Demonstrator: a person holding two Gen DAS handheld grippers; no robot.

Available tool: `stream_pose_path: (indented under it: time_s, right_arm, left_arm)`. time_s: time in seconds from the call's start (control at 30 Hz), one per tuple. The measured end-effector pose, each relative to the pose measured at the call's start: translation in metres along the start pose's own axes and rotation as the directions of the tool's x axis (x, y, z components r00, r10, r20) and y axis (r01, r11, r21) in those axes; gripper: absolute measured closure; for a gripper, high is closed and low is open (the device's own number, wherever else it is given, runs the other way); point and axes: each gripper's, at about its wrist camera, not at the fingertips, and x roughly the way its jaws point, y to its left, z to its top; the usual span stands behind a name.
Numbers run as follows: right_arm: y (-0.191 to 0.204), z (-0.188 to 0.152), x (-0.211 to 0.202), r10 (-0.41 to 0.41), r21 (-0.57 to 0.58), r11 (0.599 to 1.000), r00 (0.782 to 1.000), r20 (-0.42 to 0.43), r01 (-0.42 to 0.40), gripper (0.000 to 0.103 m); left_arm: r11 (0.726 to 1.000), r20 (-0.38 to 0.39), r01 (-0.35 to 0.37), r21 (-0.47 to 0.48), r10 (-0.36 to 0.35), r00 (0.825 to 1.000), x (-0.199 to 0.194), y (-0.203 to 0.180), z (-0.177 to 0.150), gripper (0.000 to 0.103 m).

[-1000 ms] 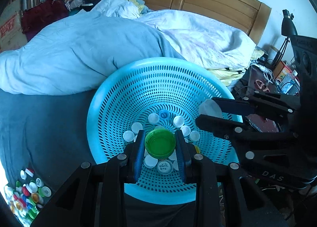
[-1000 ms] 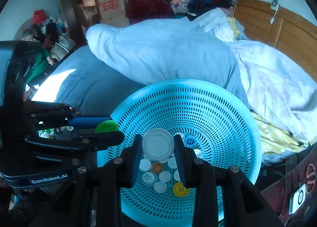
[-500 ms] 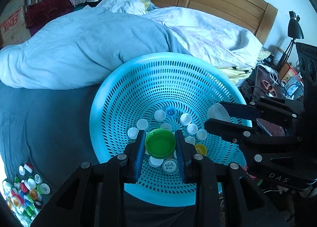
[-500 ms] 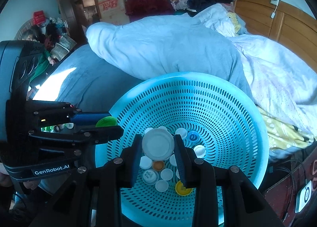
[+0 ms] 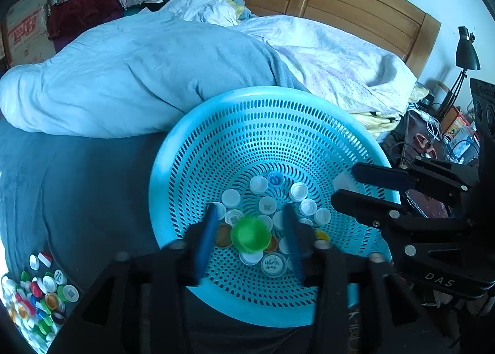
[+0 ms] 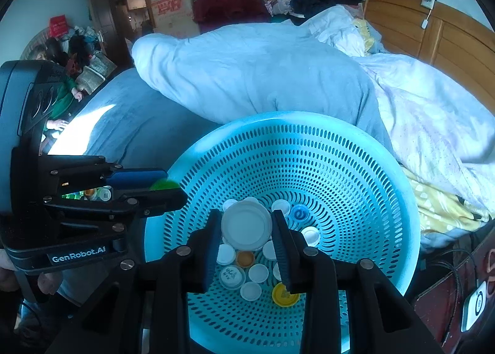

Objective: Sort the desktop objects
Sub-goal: 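Lower both held caps into the basket and open both grippers, then move both grippers back to the pile of caps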

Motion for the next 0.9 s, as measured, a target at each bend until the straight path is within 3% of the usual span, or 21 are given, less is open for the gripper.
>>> stream_pose_path:
  time_s: [0.03,0.07,0.2,0.27,0.37,0.47,0.57,0.63,0.7,0.8,0.9]
  right_arm:
    - [-0.001,0.0,-0.001,-0.003,0.004,1.0,1.0,0.005,0.003,0.042]
    - [-0.001,0.0,-0.003,-0.007,0.006,1.0,1.0,0.012,0.006,0.039]
    - [0.007,0.0,-0.012,0.016,0.002,1.0,0.999,0.045,-0.016,0.038]
    - [0.018,-0.001,-0.023,0.039,-0.01,0.999,0.995,0.092,-0.038,0.038]
    - [0.041,-0.003,-0.037,0.075,-0.054,0.996,0.986,0.147,-0.068,0.038]
    - [0.072,-0.008,-0.049,0.117,-0.122,0.988,0.974,0.194,-0.095,0.038]
    - [0.103,-0.012,-0.051,0.166,-0.182,0.975,0.965,0.201,-0.13,0.038]
    - [0.12,-0.012,-0.05,0.182,-0.216,0.967,0.962,0.204,-0.138,0.031]
    - [0.137,-0.014,-0.048,0.195,-0.245,0.959,0.956,0.217,-0.14,0.026]
    - [0.16,-0.013,-0.036,0.226,-0.261,0.95,0.955,0.192,-0.172,0.025]
    - [0.184,-0.011,-0.014,0.253,-0.269,0.94,0.958,0.136,-0.21,0.025]
  left_arm:
    - [1.0,0.008,0.003,-0.006,-0.003,1.0,-0.002,0.002,0.0,0.047]
    - [1.0,0.019,0.008,-0.015,-0.008,1.0,-0.004,0.005,-0.001,0.046]
    - [0.999,0.047,-0.004,-0.046,0.007,0.999,-0.017,0.024,-0.008,0.046]
    - [0.998,0.107,-0.022,-0.054,0.028,0.994,-0.036,0.038,-0.019,0.046]
    - [0.993,0.185,-0.097,-0.07,0.109,0.977,-0.068,0.075,-0.05,0.046]
    - [0.972,0.211,-0.19,-0.134,0.216,0.953,-0.095,0.128,-0.094,0.046]
    - [0.924,0.198,-0.267,-0.275,0.327,0.924,-0.128,0.201,-0.158,0.046]
    - [0.878,0.162,-0.324,-0.352,0.398,0.903,-0.147,0.246,-0.202,0.046]
    - [0.806,0.088,-0.416,-0.421,0.492,0.866,-0.165,0.293,-0.252,0.046]
    - [0.707,0.011,-0.494,-0.507,0.578,0.816,-0.191,0.353,-0.322,0.046]
    - [0.648,-0.064,-0.533,-0.545,0.601,0.797,-0.199,0.402,-0.377,0.046]
